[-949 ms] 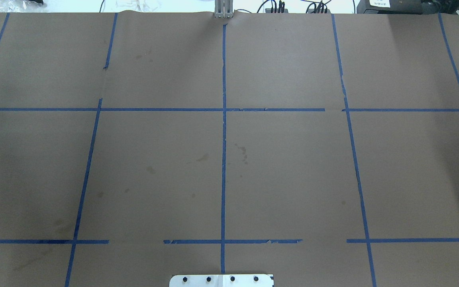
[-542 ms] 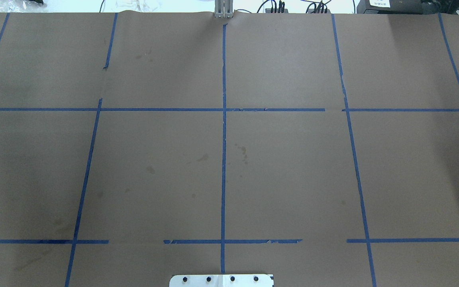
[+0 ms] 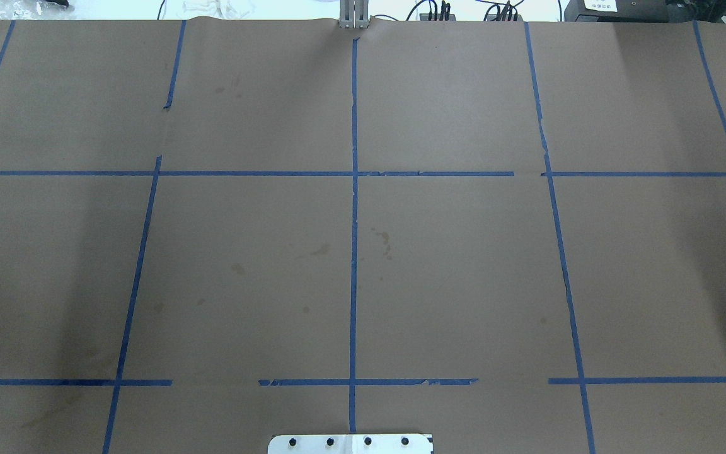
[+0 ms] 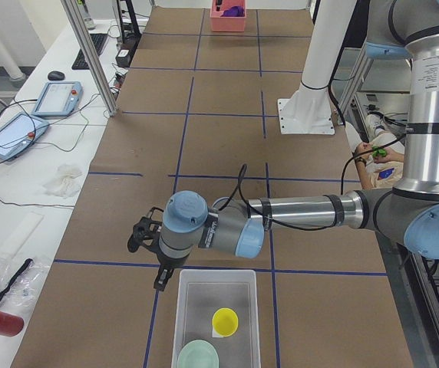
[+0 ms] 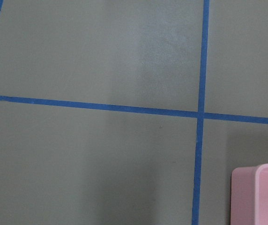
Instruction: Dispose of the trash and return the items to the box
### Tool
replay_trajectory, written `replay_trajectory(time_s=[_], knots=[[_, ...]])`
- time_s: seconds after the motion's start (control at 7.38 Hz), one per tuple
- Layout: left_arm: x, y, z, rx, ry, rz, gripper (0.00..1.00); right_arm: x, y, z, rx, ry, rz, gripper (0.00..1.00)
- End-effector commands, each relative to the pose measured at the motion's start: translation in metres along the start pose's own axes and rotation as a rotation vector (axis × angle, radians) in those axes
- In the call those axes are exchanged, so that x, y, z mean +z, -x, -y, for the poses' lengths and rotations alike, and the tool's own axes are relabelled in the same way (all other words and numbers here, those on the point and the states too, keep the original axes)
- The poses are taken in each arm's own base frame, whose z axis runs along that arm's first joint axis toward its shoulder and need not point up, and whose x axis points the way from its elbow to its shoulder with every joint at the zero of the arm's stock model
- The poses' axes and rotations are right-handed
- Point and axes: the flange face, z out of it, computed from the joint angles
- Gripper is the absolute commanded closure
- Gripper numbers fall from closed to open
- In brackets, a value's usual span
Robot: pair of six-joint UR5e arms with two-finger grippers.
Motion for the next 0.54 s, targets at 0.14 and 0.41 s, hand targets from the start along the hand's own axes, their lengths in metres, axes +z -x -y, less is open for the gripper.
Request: replay_trajectory(time_s=[0.14, 0.41], knots=[[0.009, -0.133, 0.031, -0.064, 0.029, -0.121, 0.04, 0.007, 0.006, 0.002, -0.007, 0.014, -0.005, 0.0], [0.027, -0.18, 0.005, -0.082, 0.095, -0.147, 0.01, 0.014, 0.01, 0.012, 0.015, 0.053, -0.026, 0.0]])
